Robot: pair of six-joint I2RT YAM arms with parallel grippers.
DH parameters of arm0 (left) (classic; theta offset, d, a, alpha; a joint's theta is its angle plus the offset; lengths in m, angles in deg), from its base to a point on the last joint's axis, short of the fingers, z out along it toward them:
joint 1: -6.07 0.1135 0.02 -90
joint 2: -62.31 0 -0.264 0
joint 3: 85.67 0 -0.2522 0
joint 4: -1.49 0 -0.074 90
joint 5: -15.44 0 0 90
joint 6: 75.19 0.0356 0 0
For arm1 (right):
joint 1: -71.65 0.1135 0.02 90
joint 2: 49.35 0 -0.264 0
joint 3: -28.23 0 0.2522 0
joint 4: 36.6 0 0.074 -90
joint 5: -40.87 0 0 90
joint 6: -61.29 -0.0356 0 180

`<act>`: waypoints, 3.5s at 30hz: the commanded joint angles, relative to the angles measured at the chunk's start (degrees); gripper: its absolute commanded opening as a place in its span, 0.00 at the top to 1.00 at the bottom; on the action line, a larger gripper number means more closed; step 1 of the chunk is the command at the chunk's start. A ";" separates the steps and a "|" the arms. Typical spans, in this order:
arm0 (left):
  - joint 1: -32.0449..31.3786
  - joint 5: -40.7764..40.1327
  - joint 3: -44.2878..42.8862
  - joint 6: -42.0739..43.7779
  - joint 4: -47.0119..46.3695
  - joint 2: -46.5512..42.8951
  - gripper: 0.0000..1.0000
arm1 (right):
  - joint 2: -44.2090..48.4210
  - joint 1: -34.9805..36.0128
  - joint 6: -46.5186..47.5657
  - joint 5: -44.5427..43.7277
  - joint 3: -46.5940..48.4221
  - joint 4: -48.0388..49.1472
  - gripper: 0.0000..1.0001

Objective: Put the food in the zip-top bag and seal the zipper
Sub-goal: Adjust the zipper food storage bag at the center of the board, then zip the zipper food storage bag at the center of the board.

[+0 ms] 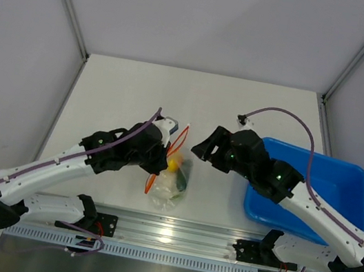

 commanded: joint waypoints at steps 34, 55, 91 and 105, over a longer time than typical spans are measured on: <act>-0.35 44.77 1.84 1.27 -8.12 -26.01 0.99 | 13.20 -23.85 38.64 68.84 -11.10 25.38 0.14; -0.35 52.61 1.40 -3.21 -15.77 -27.15 0.99 | 7.13 -14.27 31.97 73.68 -9.60 46.48 0.18; -0.35 34.26 4.39 -0.67 -5.32 -29.44 0.93 | 10.64 -11.37 23.61 69.99 -12.06 49.83 1.00; -0.26 28.25 5.01 1.09 -7.50 -25.57 0.44 | 15.56 -5.31 28.62 58.93 -16.89 31.38 1.00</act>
